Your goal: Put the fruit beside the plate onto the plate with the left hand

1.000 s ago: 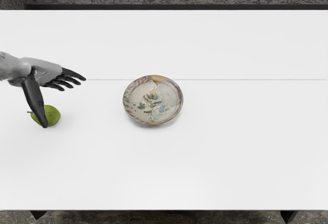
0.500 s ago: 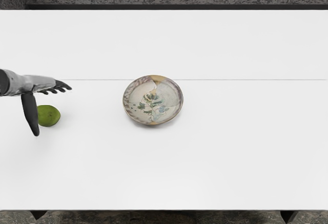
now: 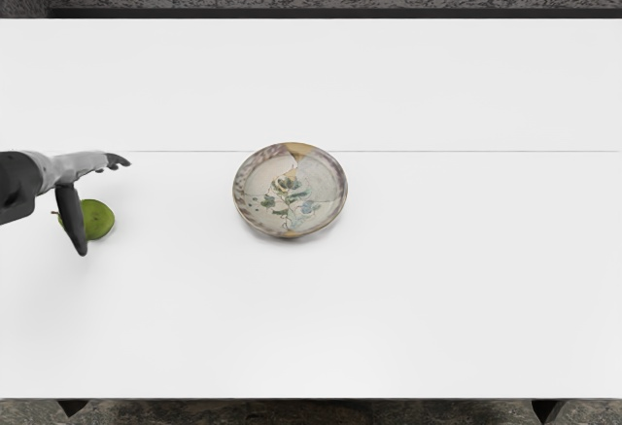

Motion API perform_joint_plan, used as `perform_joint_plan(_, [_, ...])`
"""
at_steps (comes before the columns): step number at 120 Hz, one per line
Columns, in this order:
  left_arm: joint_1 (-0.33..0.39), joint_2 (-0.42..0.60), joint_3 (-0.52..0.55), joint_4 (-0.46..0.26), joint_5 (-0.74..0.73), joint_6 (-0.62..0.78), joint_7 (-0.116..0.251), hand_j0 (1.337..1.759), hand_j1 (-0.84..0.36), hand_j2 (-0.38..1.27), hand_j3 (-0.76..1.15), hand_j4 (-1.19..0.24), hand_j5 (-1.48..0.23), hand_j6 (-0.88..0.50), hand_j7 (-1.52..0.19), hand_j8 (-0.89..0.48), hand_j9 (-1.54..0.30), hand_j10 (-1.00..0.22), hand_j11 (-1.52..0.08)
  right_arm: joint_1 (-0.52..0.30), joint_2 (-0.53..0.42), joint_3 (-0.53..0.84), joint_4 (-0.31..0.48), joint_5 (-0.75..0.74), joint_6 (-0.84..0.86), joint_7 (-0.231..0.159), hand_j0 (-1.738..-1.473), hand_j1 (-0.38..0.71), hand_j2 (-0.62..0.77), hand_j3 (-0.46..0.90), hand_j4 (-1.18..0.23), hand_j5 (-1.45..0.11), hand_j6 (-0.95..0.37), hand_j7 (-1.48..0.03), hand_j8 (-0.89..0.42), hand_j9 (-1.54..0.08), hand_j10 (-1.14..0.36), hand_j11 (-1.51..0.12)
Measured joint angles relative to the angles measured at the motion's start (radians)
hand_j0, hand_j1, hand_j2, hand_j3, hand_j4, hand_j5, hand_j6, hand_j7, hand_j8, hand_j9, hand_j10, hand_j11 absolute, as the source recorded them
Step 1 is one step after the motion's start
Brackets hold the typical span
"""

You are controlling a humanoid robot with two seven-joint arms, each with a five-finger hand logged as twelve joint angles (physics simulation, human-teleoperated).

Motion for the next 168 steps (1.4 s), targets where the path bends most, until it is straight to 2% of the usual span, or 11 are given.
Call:
perform_joint_plan(26, [0.014, 0.0, 0.076, -0.003, 0.015, 0.092, 0.0, 1.658, 0.25, 0.02, 0.0, -0.1, -0.12, -0.1, -0.12, -0.1, -0.12, -0.1, -0.12, 0.002, 0.0, 0.0, 0.0, 0.0, 0.0, 0.0, -1.658, -0.35, 0.0, 0.0, 0.0, 0.0, 0.0, 0.0, 0.0, 0.0, 0.0, 0.0])
perform_joint_plan(59, [0.029, 0.014, 0.095, -0.009, 0.06, 0.182, 0.0, 1.658, 0.24, 0.02, 0.0, -0.1, -0.12, -0.1, -0.12, -0.1, -0.12, -0.1, -0.12, 0.003, 0.0, 0.0, 0.0, 0.0, 0.0, 0.0, -1.658, -0.35, 0.0, 0.0, 0.0, 0.0, 0.0, 0.0, 0.0, 0.0, 0.0, 0.0])
perform_joint_plan(82, [0.067, 0.001, 0.098, -0.008, 0.117, 0.251, 0.0, 1.658, 0.23, 0.02, 0.0, -0.11, -0.13, -0.11, -0.13, -0.11, -0.13, -0.11, -0.13, 0.003, 0.0, 0.0, 0.0, 0.0, 0.0, 0.0, -1.658, -0.35, 0.0, 0.0, 0.0, 0.0, 0.0, 0.0, 0.0, 0.0, 0.0, 0.0])
perform_joint_plan(168, [0.075, -0.014, 0.097, -0.017, 0.132, 0.276, 0.0, 1.658, 0.07, 0.05, 0.0, -0.24, -0.31, -0.24, -0.31, -0.24, -0.31, -0.24, -0.31, 0.003, 0.0, 0.0, 0.0, 0.0, 0.0, 0.0, -1.658, -0.35, 0.0, 0.0, 0.0, 0.0, 0.0, 0.0, 0.0, 0.0, 0.0, 0.0])
